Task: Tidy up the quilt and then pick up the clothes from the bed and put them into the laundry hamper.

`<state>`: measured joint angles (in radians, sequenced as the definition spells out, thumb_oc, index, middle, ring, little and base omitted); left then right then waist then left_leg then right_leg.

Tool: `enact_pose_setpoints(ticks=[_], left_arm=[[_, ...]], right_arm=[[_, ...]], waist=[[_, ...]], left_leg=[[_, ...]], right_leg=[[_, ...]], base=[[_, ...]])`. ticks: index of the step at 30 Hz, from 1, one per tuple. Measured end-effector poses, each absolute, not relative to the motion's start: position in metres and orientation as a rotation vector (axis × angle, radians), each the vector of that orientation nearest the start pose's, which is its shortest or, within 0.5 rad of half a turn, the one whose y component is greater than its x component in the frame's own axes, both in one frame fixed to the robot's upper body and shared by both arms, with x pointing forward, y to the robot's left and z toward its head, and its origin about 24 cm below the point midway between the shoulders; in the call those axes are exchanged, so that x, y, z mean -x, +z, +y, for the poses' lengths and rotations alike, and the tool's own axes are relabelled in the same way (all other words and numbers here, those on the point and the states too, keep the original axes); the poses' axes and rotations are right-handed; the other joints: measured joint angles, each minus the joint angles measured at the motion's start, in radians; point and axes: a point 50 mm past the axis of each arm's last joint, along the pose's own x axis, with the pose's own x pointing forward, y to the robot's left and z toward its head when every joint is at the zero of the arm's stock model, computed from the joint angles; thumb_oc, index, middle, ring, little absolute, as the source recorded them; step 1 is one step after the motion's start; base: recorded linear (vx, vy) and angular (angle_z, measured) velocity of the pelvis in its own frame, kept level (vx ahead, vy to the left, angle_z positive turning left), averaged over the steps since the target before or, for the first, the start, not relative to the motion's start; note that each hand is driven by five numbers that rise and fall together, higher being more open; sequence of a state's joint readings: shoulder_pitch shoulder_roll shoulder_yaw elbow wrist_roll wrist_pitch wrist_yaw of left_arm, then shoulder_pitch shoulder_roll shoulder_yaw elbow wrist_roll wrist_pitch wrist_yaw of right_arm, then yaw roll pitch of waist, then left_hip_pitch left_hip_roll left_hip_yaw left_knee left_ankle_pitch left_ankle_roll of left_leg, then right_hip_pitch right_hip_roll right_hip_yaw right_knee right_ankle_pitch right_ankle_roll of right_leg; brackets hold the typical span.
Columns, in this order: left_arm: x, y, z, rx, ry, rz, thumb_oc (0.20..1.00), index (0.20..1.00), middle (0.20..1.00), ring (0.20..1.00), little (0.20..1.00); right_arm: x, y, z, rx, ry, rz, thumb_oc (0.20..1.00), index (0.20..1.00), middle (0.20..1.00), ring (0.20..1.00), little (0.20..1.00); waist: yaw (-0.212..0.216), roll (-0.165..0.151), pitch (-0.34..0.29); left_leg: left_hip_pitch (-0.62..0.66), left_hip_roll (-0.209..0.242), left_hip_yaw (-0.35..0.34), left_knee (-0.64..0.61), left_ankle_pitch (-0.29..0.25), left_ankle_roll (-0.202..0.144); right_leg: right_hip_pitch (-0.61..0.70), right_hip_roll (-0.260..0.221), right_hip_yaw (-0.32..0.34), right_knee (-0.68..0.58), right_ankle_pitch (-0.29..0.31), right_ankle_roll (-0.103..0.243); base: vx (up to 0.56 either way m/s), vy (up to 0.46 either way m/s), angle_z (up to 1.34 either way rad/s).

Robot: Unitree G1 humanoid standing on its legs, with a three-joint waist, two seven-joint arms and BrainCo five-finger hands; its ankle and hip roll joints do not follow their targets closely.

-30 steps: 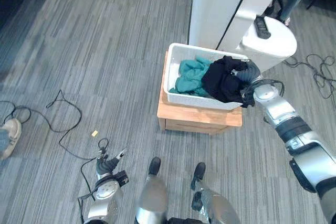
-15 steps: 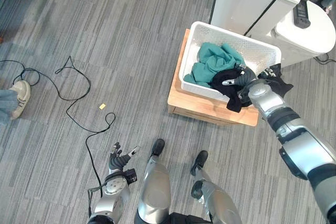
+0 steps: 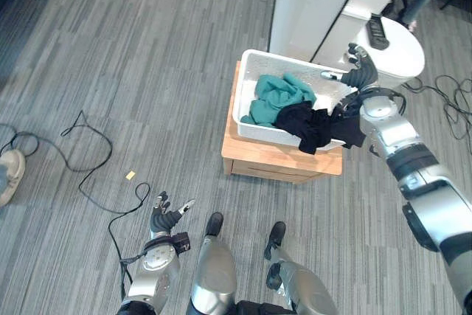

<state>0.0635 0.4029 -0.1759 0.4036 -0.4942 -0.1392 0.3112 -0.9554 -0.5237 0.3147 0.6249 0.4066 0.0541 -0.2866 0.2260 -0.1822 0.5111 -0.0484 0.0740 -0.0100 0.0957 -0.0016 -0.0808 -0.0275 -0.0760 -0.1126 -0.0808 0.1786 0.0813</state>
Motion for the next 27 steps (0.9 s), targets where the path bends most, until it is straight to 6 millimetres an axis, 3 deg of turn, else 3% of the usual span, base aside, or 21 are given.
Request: enact_pose_setpoints(ticks=[2,5,6,8,9,10,11,14,18,20,24,27], left_arm=[[-0.203,-0.044,0.248,-0.025,0.373,0.372,1.000,1.000,1.000,1.000,1.000],[-0.184,-0.060,0.257,-0.051,0.446,0.431,1.000,1.000,1.000,1.000,1.000],[-0.172,-0.074,0.260,-0.072,0.493,0.490,1.000,1.000,1.000,1.000,1.000],[-0.157,-0.090,0.259,-0.069,0.542,0.572,1.000,1.000,1.000,1.000,1.000],[-0.147,-0.100,0.257,-0.066,0.561,0.624,1.000,1.000,1.000,1.000,1.000],[-0.135,-0.111,0.254,-0.084,0.572,0.687,1.000,1.000,1.000,1.000,1.000],[-0.129,-0.117,0.253,-0.085,0.582,0.725,1.000,1.000,1.000,1.000,1.000],[-0.098,-0.147,0.244,-0.103,0.586,0.973,1.000,1.000,1.000,1.000,1.000],[-0.072,-0.161,0.228,-0.100,0.507,1.109,1.000,1.000,1.000,1.000,1.000],[-0.068,-0.163,0.224,-0.110,0.470,1.124,1.000,1.000,1.000,1.000,1.000],[-0.066,-0.164,0.220,-0.223,0.375,1.157,1.000,1.000,1.000,1.000,1.000],[-0.069,-0.164,0.220,-0.304,0.302,1.161,1.000,1.000,1.000,1.000,1.000]], right_arm=[[-0.384,0.210,-0.205,0.166,-0.175,-0.272,1.000,1.000,1.000,1.000,1.000],[-0.349,0.156,-0.245,0.121,-0.275,-0.174,1.000,1.000,1.000,1.000,1.000],[-0.327,0.107,-0.264,0.110,-0.329,-0.036,1.000,1.000,1.000,1.000,1.000],[-0.290,0.045,-0.279,0.117,-0.374,0.172,1.000,1.000,1.000,1.000,1.000],[-0.261,0.005,-0.285,0.152,-0.393,0.326,1.000,1.000,1.000,1.000,1.000],[-0.230,-0.033,-0.286,0.162,-0.407,0.484,1.000,1.000,1.000,1.000,1.000],[-0.215,-0.050,-0.283,0.175,-0.402,0.568,1.000,1.000,1.000,1.000,1.000],[-0.135,-0.128,-0.264,0.185,-0.387,0.983,1.000,1.000,1.000,1.000,1.000],[-0.077,-0.160,-0.248,0.162,-0.347,1.282,1.000,1.000,1.000,1.000,1.000],[-0.069,-0.164,-0.242,0.131,-0.333,1.328,1.000,1.000,1.000,1.000,1.000],[-0.067,-0.167,-0.232,-0.131,-0.526,1.328,1.000,1.000,1.000,1.000,1.000],[-0.072,-0.168,-0.223,-0.028,-0.414,1.316,1.000,1.000,1.000,1.000,1.000]], waist=[[-0.032,-0.011,-0.007],[-0.086,-0.040,-0.047],[-0.117,-0.042,-0.075],[-0.156,-0.027,-0.101],[-0.183,-0.013,-0.110],[-0.214,0.007,-0.123],[-0.233,0.016,-0.127],[-0.283,0.073,-0.155],[-0.272,0.133,-0.228],[-0.262,0.145,-0.253],[-0.251,0.151,-0.293],[-0.253,0.157,-0.331]], left_leg=[[0.016,-0.002,0.013,0.000,-0.004,0.004],[0.044,-0.005,0.045,-0.010,-0.015,0.010],[0.059,-0.005,0.062,-0.013,-0.021,0.015],[0.084,-0.003,0.075,-0.026,-0.028,0.022],[0.102,-0.004,0.088,-0.034,-0.034,0.025],[0.112,-0.003,0.107,-0.044,-0.037,0.026],[0.117,-0.003,0.113,-0.046,-0.043,0.027],[0.161,0.002,0.137,-0.072,-0.047,0.026],[0.197,0.010,0.134,-0.122,-0.027,0.028],[0.210,0.010,0.133,-0.139,-0.017,0.029],[0.247,0.004,0.128,-0.179,0.000,0.032],[0.247,-0.001,0.126,-0.183,0.002,0.034]], right_leg=[[0.010,0.001,0.014,0.000,0.001,0.000],[0.016,0.000,0.047,0.001,0.008,-0.005],[0.018,-0.002,0.067,0.001,0.008,-0.006],[0.030,-0.005,0.078,0.001,0.008,-0.006],[0.036,-0.005,0.093,0.001,0.008,-0.006],[0.038,-0.006,0.105,0.001,0.008,-0.006],[0.038,-0.008,0.112,0.001,0.007,-0.005],[0.059,-0.002,0.122,0.000,-0.015,-0.004],[0.070,0.007,0.115,-0.005,-0.034,-0.014],[0.073,0.007,0.112,-0.005,-0.034,-0.014],[0.096,0.003,0.102,-0.005,-0.034,-0.014],[0.097,-0.003,0.107,-0.006,-0.034,-0.014]], base=[[0.01,0.030,-0.26],[0.02,0.028,-0.32],[0.04,0.000,-0.37],[0.03,-0.019,-0.32],[0.01,-0.027,-0.41],[0.01,-0.018,-0.45],[0.03,-0.028,-0.43],[0.04,-0.063,-0.25],[0.01,-0.055,0.03],[0.00,-0.013,0.04],[0.01,0.002,0.07],[0.00,-0.030,0.00]])
